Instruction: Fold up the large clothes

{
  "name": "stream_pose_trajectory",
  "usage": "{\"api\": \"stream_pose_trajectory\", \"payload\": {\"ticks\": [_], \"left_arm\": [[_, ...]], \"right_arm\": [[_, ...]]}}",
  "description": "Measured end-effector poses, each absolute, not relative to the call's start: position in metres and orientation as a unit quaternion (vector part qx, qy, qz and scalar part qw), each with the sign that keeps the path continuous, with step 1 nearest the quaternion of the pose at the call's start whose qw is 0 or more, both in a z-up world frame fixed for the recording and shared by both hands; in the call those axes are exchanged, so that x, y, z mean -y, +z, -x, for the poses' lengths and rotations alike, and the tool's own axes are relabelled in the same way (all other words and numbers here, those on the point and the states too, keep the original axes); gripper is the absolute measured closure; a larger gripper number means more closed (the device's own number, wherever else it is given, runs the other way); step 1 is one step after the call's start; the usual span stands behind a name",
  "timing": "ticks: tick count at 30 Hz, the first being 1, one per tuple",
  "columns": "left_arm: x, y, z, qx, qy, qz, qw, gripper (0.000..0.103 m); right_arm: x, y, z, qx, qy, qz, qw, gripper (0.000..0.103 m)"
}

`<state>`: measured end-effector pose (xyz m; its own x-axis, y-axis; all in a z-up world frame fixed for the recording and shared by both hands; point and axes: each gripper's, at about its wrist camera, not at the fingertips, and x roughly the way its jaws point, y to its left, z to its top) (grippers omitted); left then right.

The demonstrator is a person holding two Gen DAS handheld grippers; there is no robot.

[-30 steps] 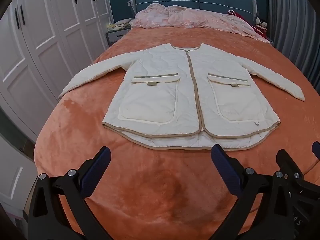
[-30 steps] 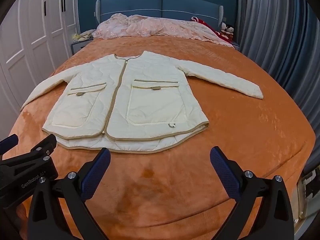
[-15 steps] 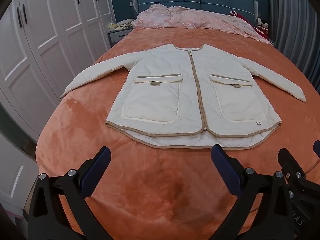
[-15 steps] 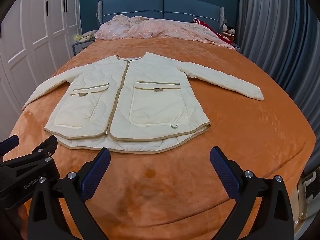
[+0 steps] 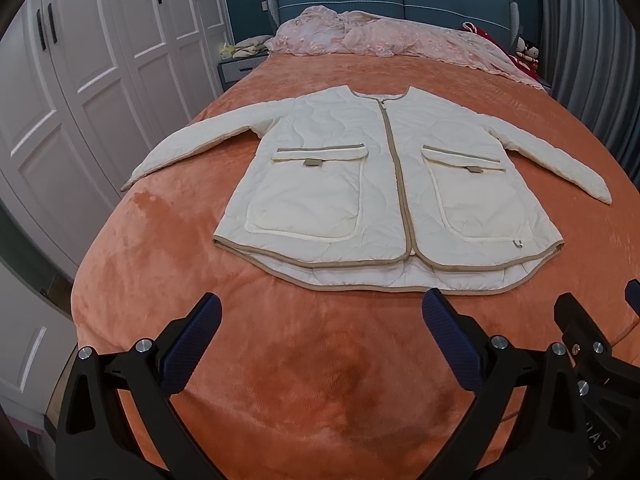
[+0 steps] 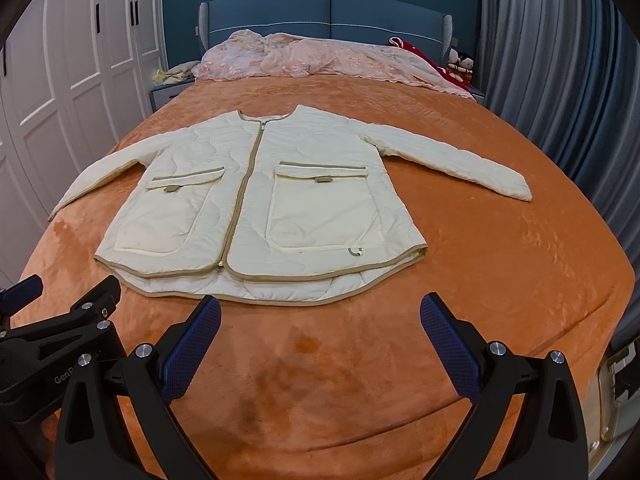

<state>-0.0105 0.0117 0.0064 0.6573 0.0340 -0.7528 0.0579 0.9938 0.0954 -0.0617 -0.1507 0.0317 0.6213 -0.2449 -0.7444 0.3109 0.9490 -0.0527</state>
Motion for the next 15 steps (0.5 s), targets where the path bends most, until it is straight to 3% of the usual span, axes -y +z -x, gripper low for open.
{"api": "stream_pose_trajectory", "payload": {"ticks": [15], "left_arm": [[-0.016,0.0056,0.0166,-0.411,-0.004,-0.052,0.91,0.005]], "right_arm": [[0.1511,0.0311,0.0617,-0.406,-0.151,-0.049,0.9,0.005]]}}
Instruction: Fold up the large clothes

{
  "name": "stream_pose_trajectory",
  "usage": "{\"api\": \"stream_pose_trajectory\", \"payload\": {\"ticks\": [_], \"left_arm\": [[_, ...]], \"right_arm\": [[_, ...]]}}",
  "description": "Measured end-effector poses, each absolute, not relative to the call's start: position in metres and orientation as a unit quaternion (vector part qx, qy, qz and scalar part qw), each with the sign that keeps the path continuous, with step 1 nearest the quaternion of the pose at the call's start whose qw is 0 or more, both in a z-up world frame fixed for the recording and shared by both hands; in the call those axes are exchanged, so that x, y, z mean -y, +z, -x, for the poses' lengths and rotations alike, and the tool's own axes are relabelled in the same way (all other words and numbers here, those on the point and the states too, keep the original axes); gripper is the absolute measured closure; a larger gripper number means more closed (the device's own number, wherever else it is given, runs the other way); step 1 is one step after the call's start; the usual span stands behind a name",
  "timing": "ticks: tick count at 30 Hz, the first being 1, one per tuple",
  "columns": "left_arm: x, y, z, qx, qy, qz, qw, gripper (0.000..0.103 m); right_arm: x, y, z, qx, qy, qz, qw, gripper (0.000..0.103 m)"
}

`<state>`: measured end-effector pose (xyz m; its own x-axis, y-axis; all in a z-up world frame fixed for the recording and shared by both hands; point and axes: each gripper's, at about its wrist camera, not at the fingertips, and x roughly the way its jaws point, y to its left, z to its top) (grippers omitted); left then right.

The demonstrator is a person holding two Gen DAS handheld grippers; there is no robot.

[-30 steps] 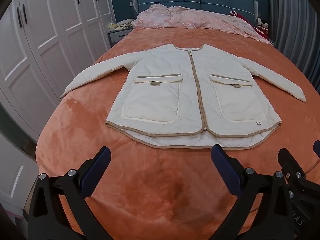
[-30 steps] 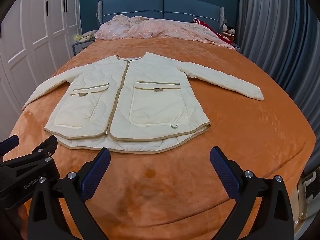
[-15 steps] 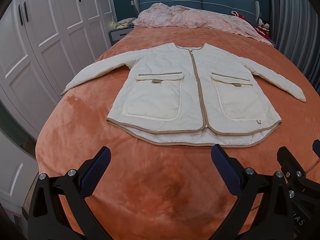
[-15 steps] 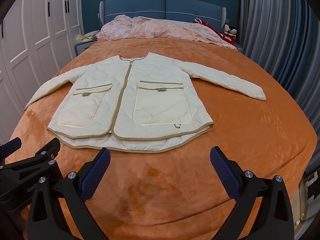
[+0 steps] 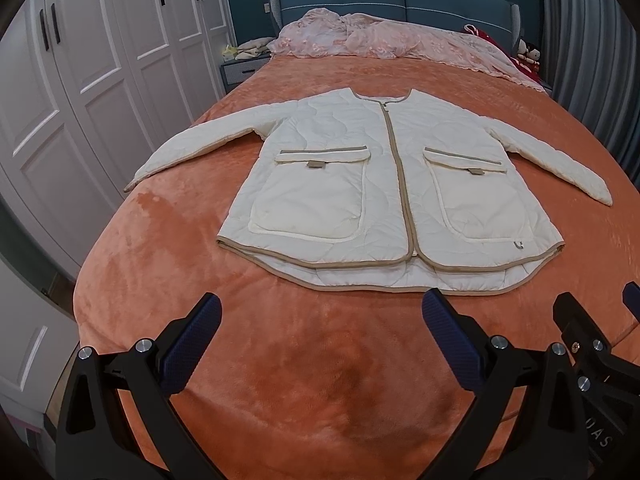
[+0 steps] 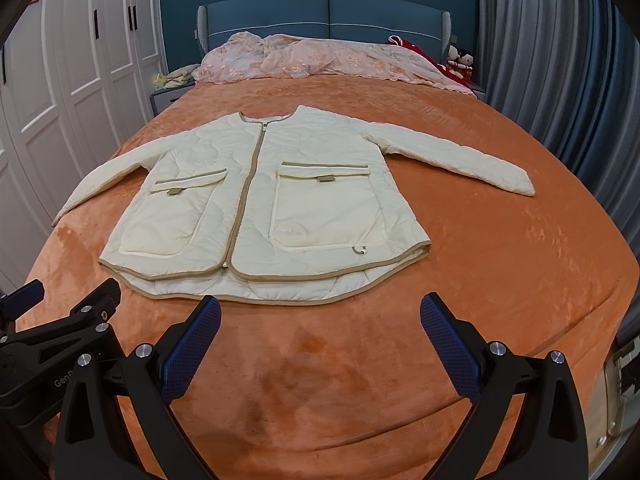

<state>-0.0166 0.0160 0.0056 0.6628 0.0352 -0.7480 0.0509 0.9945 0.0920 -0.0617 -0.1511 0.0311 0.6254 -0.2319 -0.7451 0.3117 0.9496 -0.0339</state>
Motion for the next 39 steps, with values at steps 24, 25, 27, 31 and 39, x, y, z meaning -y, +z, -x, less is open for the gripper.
{"api": "stream_pose_trajectory", "payload": {"ticks": [24,25,27,31,39], "left_arm": [[-0.017,0.006,0.018,-0.413,-0.006,-0.051,0.909,0.005],[-0.018,0.005,0.019,-0.413,-0.005,-0.051,0.909,0.005],[-0.019,0.004,0.021,-0.413,-0.005,-0.051,0.909,0.005],[-0.021,0.002,0.026,-0.415,-0.004,-0.049,0.909,0.005],[-0.018,0.006,0.018,-0.411,-0.003,-0.053,0.91,0.005]], "right_arm": [[0.151,0.029,0.063,-0.406,-0.151,-0.047,0.9,0.005],[0.151,0.029,0.063,-0.406,-0.151,-0.047,0.9,0.005],[0.151,0.029,0.063,-0.406,-0.151,-0.047,0.9,0.005],[0.15,0.029,0.063,-0.406,-0.151,-0.047,0.9,0.005],[0.15,0.028,0.062,-0.407,-0.149,-0.047,0.9,0.005]]}}
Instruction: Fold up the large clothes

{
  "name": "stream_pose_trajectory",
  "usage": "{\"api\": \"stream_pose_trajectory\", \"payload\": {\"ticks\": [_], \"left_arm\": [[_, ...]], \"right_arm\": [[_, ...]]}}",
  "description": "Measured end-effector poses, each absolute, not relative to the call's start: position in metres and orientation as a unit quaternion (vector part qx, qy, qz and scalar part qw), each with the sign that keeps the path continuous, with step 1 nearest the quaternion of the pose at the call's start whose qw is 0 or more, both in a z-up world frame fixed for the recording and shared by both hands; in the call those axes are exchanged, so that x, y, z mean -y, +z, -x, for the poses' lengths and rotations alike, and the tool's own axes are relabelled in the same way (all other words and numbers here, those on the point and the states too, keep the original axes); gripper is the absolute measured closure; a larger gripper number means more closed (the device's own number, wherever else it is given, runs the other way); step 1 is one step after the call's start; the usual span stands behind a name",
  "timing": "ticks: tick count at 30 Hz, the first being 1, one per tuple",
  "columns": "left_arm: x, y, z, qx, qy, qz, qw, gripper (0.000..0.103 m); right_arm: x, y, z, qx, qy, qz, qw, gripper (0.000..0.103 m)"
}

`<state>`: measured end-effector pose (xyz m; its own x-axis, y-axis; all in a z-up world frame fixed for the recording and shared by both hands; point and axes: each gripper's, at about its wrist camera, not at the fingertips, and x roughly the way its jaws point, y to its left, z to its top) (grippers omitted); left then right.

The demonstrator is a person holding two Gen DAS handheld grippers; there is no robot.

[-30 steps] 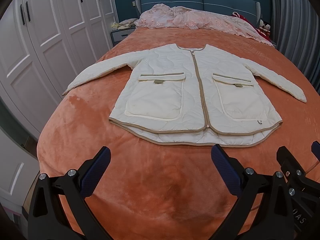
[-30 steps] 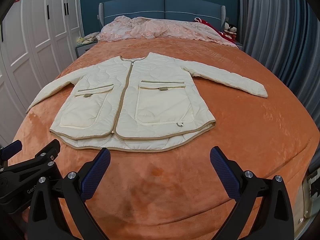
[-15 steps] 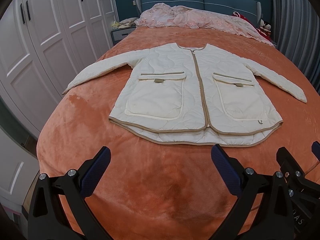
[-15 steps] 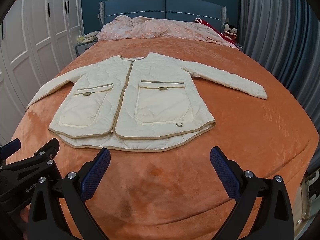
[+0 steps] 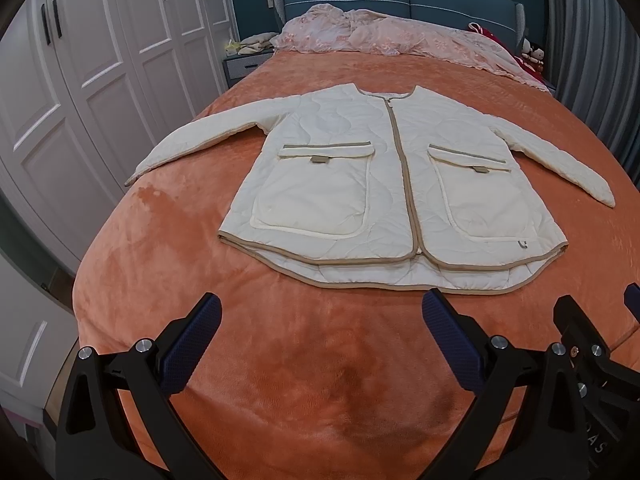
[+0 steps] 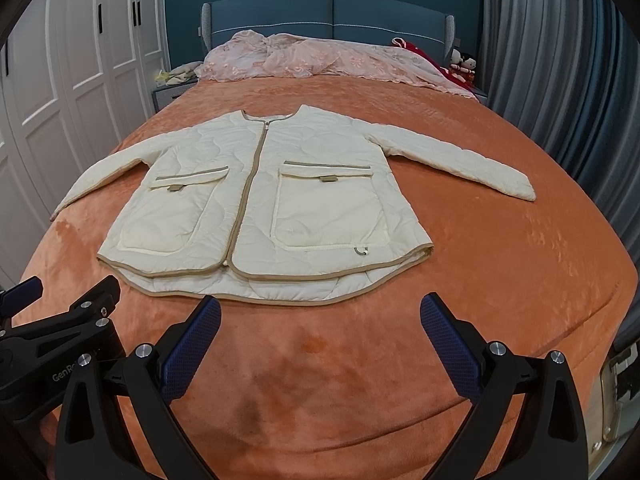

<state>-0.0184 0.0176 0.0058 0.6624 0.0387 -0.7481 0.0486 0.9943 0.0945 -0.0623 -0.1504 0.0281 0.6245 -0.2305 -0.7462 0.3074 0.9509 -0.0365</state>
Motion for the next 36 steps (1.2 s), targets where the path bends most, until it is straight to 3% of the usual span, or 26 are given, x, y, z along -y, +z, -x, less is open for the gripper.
{"api": "stream_pose_trajectory", "payload": {"ticks": [36], "left_arm": [[-0.014,-0.013,-0.009,-0.4,0.01,-0.049,0.915,0.005]], "right_arm": [[0.189,-0.002,0.034,-0.406,-0.142,-0.071,0.9,0.005]]}}
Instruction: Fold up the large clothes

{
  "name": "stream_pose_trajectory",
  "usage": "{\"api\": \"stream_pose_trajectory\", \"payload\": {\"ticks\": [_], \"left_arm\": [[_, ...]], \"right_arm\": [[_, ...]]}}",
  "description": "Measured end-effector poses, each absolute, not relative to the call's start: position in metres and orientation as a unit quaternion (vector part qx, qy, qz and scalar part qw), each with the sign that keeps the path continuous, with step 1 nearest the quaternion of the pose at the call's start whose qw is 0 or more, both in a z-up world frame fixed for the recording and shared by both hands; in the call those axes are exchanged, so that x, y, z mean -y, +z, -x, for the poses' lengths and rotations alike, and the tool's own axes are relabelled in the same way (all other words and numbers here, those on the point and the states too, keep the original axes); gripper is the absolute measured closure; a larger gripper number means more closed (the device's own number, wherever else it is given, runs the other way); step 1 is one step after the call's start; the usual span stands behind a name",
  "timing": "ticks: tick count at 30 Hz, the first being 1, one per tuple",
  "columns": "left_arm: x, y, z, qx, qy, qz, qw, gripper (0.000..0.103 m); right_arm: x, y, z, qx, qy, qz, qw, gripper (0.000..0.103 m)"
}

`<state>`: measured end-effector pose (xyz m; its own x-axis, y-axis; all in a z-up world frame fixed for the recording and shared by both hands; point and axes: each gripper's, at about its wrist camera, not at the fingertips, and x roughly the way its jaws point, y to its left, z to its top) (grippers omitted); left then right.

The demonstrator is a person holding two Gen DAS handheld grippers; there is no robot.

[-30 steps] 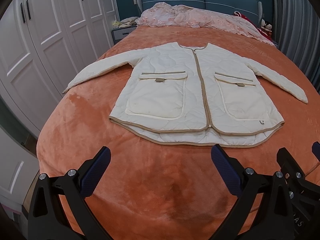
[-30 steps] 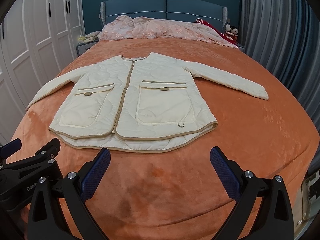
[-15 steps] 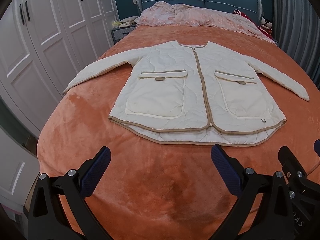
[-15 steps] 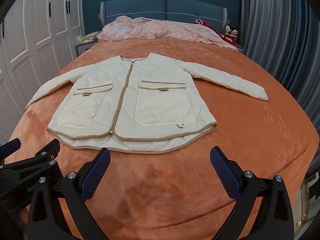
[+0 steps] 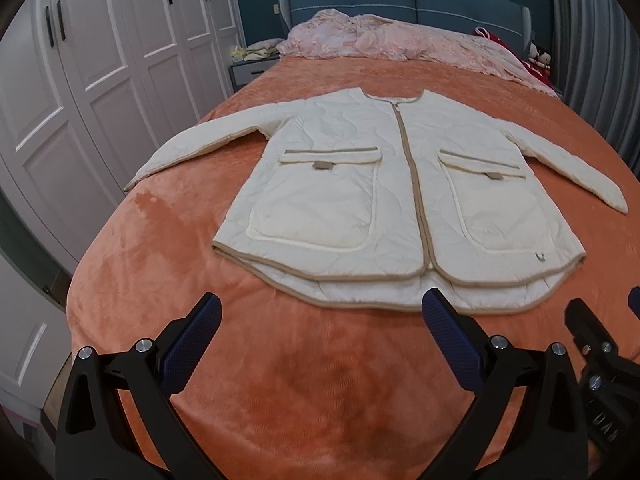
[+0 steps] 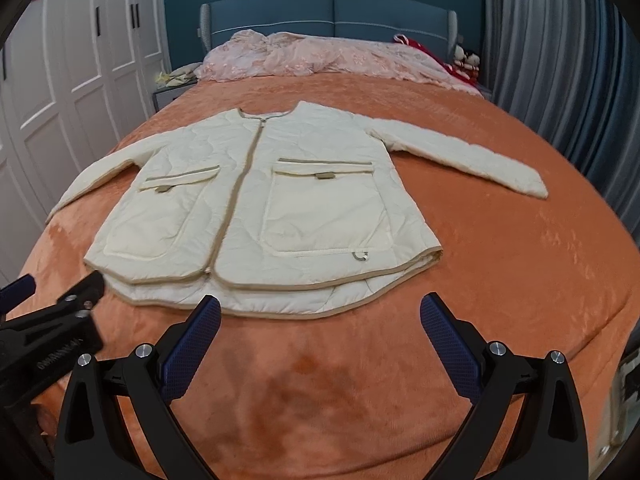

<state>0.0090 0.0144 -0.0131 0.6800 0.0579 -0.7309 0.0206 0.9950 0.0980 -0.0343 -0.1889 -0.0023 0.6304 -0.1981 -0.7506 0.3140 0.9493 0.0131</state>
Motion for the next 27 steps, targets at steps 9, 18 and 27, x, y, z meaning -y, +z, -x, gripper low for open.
{"api": "stream_pose_trajectory", "payload": {"ticks": [9,18,27], "left_arm": [[-0.005,-0.036,-0.067,-0.443,0.022,-0.083,0.892,0.005],[0.002,-0.057,-0.138,-0.457,0.031,-0.067,0.886,0.005],[-0.002,-0.074,-0.203,-0.452,0.067,-0.059,0.888,0.005]], "right_arm": [[0.32,-0.024,-0.013,-0.404,-0.205,-0.142,0.88,0.005],[0.517,-0.058,-0.067,-0.36,-0.303,-0.275,0.839,0.005],[0.653,-0.107,-0.099,-0.309,-0.406,-0.363,0.78,0.005]]}}
